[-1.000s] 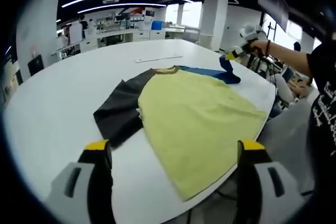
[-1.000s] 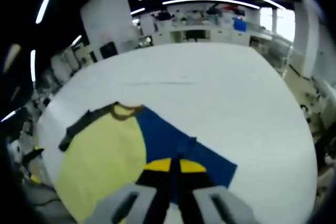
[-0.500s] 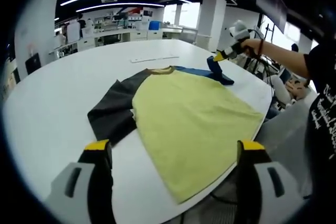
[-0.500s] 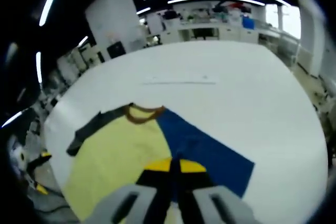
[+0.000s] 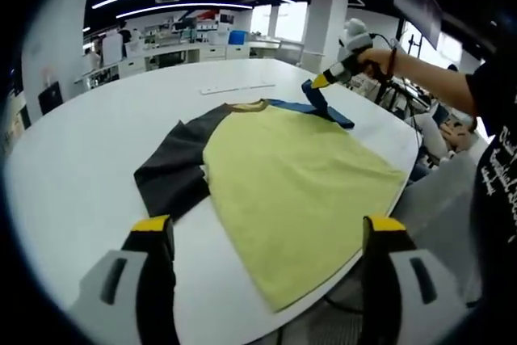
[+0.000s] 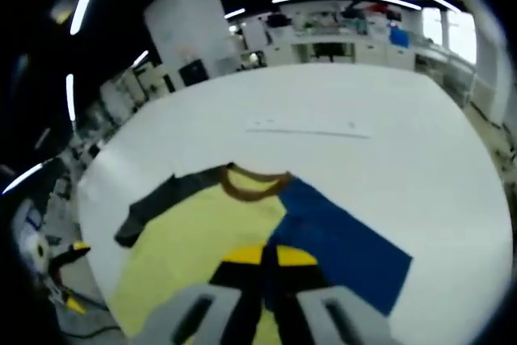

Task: Fold the garment on the visible template until the final outline fits inside the template.

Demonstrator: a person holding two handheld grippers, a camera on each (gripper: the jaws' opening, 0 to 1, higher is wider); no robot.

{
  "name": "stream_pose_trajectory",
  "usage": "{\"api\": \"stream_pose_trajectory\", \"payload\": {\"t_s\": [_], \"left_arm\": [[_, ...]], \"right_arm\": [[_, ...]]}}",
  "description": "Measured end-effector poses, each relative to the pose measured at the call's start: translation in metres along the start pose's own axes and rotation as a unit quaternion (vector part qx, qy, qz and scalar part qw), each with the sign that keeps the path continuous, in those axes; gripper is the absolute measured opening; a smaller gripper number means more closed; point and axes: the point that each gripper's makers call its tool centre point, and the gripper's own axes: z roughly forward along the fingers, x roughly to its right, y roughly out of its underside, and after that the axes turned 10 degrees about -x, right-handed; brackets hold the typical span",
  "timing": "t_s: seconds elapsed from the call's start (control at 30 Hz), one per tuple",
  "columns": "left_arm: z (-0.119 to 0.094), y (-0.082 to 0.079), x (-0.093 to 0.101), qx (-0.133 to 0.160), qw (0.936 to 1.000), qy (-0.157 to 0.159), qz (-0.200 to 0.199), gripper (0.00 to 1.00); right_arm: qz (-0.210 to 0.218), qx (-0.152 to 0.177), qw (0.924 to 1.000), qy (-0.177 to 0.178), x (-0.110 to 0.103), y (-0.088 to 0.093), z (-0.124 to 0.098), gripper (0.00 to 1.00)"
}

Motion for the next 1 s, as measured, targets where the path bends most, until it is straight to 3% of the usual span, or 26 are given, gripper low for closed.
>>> {"api": "stream_pose_trajectory", "payload": {"t_s": [0.33,1.0], "left_arm": [[0.003,-0.001,0.015,-0.004,0.9999,0.009,0.006,0.96],[0.012,-0.009,0.033,-0.004,0.9998,0.02,0.0,0.95]], "right_arm": [[-0.022,-0.003,0.9995,-0.021,-0.033,-0.028,0.019,0.0],[-0.053,-0.005,0.9966,-0.062,-0.102,-0.042,0.036,0.0]]}}
